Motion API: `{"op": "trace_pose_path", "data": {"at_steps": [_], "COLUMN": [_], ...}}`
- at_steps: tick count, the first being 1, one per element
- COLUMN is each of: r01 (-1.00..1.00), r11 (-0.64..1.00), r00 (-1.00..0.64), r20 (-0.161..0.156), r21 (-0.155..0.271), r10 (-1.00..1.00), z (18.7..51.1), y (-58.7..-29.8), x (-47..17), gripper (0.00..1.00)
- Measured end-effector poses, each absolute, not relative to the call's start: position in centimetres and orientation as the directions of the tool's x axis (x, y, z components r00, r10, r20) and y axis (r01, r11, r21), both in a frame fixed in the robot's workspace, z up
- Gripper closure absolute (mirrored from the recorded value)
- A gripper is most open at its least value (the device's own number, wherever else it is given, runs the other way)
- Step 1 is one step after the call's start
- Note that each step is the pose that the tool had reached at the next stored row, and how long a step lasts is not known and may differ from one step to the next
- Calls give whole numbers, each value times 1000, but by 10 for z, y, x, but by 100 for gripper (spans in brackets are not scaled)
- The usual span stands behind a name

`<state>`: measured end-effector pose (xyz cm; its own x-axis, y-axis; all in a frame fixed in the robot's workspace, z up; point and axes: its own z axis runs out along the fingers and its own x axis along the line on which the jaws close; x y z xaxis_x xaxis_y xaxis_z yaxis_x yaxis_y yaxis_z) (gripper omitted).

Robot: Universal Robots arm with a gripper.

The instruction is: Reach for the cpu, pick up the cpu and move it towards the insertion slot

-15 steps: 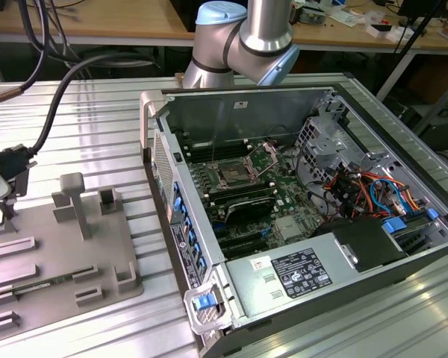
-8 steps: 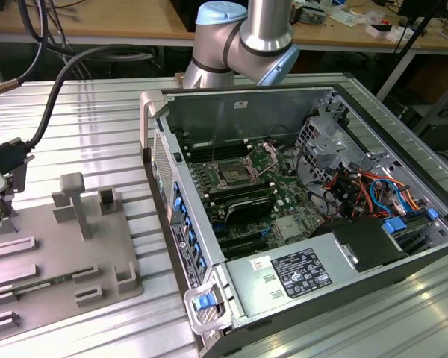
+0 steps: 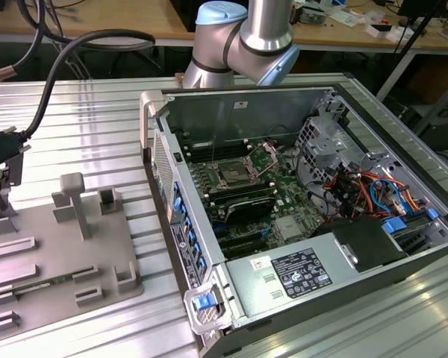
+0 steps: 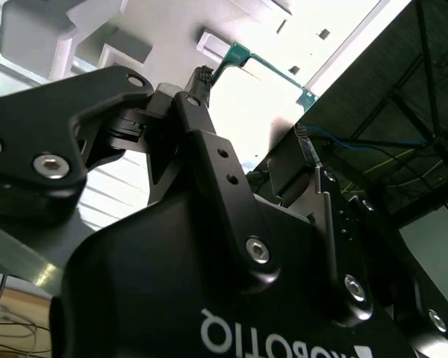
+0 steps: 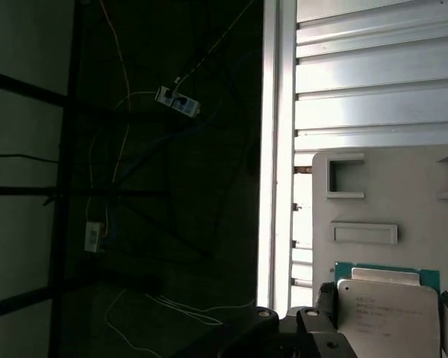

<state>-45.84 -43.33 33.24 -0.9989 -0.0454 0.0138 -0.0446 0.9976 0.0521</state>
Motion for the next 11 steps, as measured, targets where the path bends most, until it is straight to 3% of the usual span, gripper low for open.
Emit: {"op": "trace_pose_path", "data": {"at_steps": [11], "r01": [-44], "r11": [998], "r00": [-999], "r20": [16], "r21": [52], "r10": [-45], "z": [352], "y": [-433], "x": [-458], "gripper": [45]}}
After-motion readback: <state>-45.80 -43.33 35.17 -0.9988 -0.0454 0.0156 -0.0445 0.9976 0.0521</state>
